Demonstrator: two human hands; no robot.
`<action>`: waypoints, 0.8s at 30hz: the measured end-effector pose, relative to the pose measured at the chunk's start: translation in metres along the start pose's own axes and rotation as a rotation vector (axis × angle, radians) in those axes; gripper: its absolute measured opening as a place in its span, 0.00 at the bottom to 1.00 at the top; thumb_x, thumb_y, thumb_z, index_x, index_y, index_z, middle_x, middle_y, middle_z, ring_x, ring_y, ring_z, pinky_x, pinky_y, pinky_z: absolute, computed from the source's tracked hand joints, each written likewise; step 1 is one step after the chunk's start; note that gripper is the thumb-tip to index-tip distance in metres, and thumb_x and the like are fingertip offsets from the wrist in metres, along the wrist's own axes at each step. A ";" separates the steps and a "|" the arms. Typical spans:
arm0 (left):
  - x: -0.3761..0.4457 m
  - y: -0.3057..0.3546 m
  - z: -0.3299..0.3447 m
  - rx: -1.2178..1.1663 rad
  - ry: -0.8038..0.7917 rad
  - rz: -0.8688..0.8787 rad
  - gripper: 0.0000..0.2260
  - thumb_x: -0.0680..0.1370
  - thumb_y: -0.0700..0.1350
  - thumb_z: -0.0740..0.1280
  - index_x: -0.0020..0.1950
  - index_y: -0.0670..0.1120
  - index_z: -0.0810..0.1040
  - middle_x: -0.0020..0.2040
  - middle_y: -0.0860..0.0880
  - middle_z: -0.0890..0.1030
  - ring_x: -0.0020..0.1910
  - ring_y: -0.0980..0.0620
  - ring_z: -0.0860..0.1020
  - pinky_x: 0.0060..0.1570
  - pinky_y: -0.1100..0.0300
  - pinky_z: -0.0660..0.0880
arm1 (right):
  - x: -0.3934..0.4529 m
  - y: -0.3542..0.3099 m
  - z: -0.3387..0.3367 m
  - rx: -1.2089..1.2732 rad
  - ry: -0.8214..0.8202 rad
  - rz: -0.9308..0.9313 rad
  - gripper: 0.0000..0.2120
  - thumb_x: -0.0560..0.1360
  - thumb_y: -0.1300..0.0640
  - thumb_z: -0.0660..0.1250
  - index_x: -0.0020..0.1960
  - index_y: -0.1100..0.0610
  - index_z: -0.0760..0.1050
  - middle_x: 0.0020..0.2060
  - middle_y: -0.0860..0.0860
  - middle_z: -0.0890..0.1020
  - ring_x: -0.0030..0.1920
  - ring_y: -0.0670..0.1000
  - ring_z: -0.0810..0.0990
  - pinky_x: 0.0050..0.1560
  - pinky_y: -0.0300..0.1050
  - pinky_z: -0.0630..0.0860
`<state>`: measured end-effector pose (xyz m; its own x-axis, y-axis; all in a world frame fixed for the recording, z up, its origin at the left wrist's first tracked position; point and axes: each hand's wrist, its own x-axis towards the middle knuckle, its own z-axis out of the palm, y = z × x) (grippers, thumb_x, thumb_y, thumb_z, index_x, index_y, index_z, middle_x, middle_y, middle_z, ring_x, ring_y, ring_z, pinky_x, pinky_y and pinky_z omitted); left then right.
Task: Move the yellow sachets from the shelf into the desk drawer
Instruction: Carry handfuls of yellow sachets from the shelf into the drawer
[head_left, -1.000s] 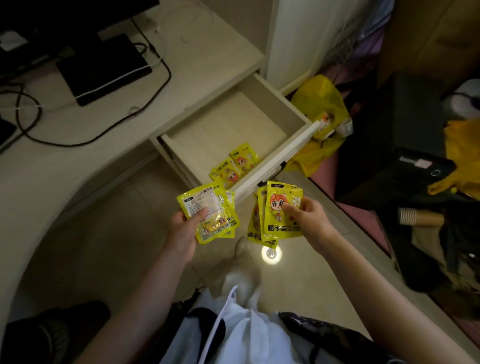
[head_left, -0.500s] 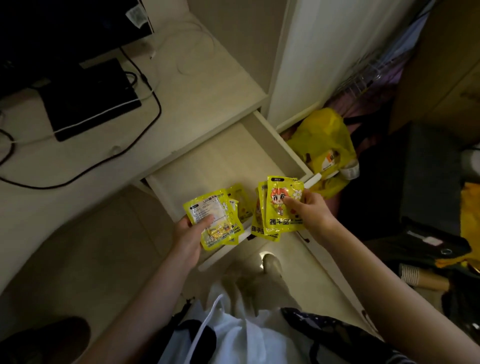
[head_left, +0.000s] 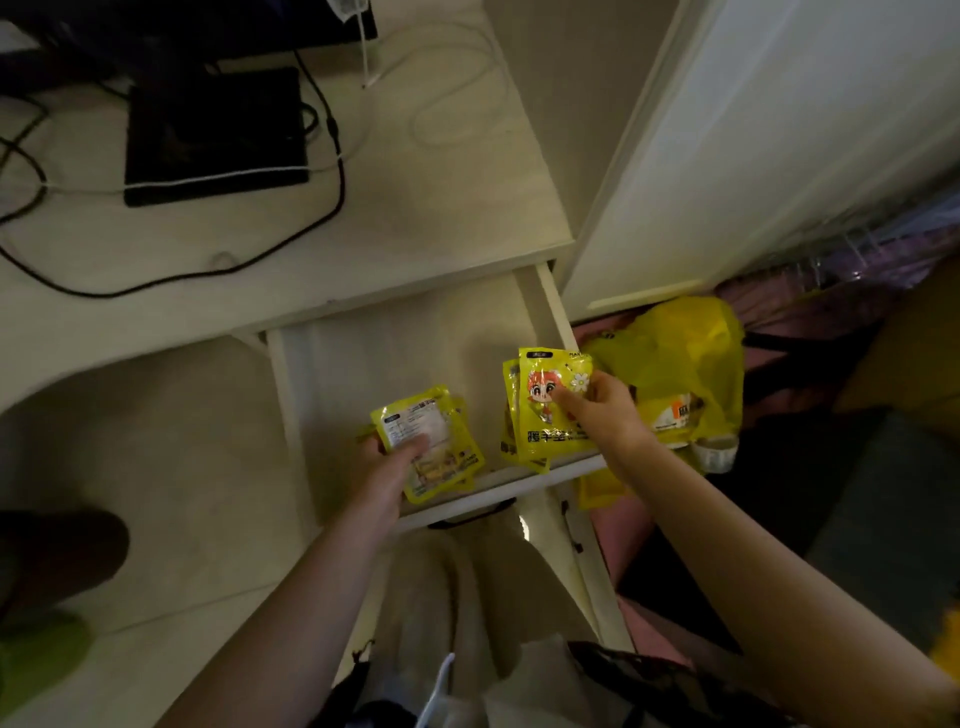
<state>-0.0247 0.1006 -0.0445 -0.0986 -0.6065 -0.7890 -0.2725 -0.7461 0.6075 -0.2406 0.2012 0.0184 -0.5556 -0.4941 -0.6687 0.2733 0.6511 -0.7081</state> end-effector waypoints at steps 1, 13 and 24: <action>0.003 -0.001 0.007 0.005 0.020 0.001 0.10 0.71 0.38 0.73 0.51 0.45 0.80 0.50 0.41 0.84 0.48 0.41 0.83 0.50 0.39 0.79 | 0.008 -0.001 0.000 -0.021 -0.017 -0.005 0.13 0.77 0.60 0.66 0.60 0.60 0.75 0.53 0.56 0.82 0.53 0.55 0.82 0.51 0.49 0.80; 0.063 -0.021 0.055 0.228 0.130 -0.048 0.11 0.71 0.42 0.74 0.51 0.46 0.77 0.48 0.46 0.82 0.46 0.46 0.81 0.49 0.50 0.79 | 0.085 0.019 0.032 -0.270 -0.140 0.042 0.13 0.78 0.59 0.63 0.62 0.60 0.72 0.50 0.51 0.77 0.54 0.52 0.77 0.49 0.44 0.72; 0.093 -0.043 0.064 0.330 0.117 -0.080 0.18 0.74 0.41 0.71 0.63 0.43 0.73 0.57 0.46 0.78 0.52 0.48 0.76 0.38 0.61 0.70 | 0.133 0.056 0.052 -0.311 -0.113 0.200 0.12 0.79 0.62 0.62 0.61 0.63 0.75 0.57 0.60 0.80 0.59 0.59 0.78 0.52 0.45 0.72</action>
<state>-0.0831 0.0939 -0.1496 0.0404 -0.5916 -0.8053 -0.5715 -0.6748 0.4670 -0.2583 0.1420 -0.1220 -0.4206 -0.3884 -0.8199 0.1064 0.8764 -0.4698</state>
